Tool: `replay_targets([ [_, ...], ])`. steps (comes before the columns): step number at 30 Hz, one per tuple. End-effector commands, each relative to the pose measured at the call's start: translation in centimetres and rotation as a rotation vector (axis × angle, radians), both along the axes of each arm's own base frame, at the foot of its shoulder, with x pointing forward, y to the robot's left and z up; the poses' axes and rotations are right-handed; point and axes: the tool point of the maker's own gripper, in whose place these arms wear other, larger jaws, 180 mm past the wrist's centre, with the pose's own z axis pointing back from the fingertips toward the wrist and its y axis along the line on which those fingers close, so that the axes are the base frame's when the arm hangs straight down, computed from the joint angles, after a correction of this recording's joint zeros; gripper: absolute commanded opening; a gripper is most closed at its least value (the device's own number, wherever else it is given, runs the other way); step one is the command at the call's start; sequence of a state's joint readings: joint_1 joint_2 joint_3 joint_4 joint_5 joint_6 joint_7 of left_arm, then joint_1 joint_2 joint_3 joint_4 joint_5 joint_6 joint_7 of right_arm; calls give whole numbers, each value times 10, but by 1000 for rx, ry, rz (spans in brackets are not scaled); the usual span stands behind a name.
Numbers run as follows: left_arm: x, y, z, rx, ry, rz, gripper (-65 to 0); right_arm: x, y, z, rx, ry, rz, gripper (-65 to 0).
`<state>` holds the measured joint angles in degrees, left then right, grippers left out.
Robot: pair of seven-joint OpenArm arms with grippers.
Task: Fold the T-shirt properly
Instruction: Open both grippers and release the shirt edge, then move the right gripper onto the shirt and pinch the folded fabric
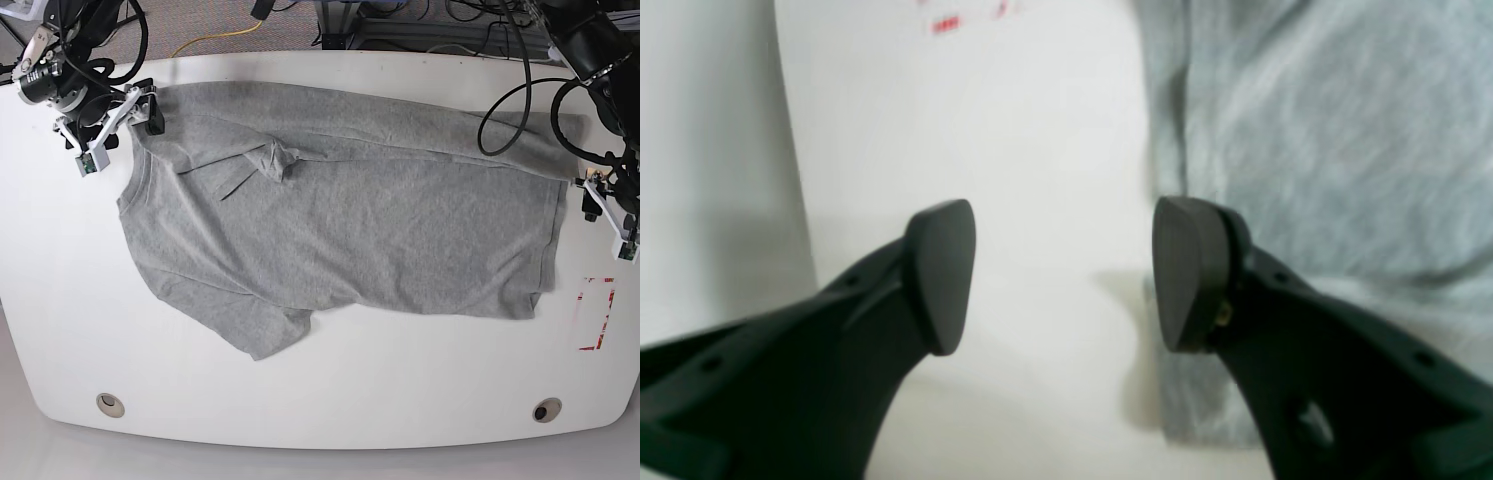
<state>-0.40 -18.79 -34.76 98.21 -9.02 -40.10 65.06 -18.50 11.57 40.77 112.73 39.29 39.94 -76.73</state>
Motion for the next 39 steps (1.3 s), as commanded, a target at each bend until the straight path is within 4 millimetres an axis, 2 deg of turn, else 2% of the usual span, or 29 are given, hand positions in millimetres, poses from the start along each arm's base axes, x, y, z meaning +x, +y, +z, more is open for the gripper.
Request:
replay_targets([
  [1,-12,1,-1,21,16,-8,-258,8,0,9,-4,-41,8,-147],
  [5,-34,-6,-25,-3,82,-10,-258,26,20,13,13,-69,78,-147],
  [10,-48,-12,-49,-56,101,-15,-258,53,43,20,15,-111,153,-149],
  [13,-49,-13,-59,-89,94,-15,-258,65,49,11,-18,-81,188,-149],
  [16,-49,-19,-75,-127,112,-31,-260,72,66,0,-1,-55,240,-149],
  [19,-45,-15,-76,-113,119,-61,-260,82,88,-4,40,-75,293,-149],
  [22,-44,-16,-76,-111,122,-72,-260,88,101,-13,86,-74,313,-149],
  [28,-43,-13,-71,-95,113,-78,-260,97,103,-28,126,-39,305,-149],
  [31,-41,-11,-66,-78,105,-85,-260,102,102,-26,130,-55,300,-149],
  [35,-45,-13,-63,-66,104,-95,-260,101,90,-30,111,-37,295,-149],
  [39,-45,-15,-58,-52,96,-107,-260,101,90,-38,137,-31,277,-149],
])
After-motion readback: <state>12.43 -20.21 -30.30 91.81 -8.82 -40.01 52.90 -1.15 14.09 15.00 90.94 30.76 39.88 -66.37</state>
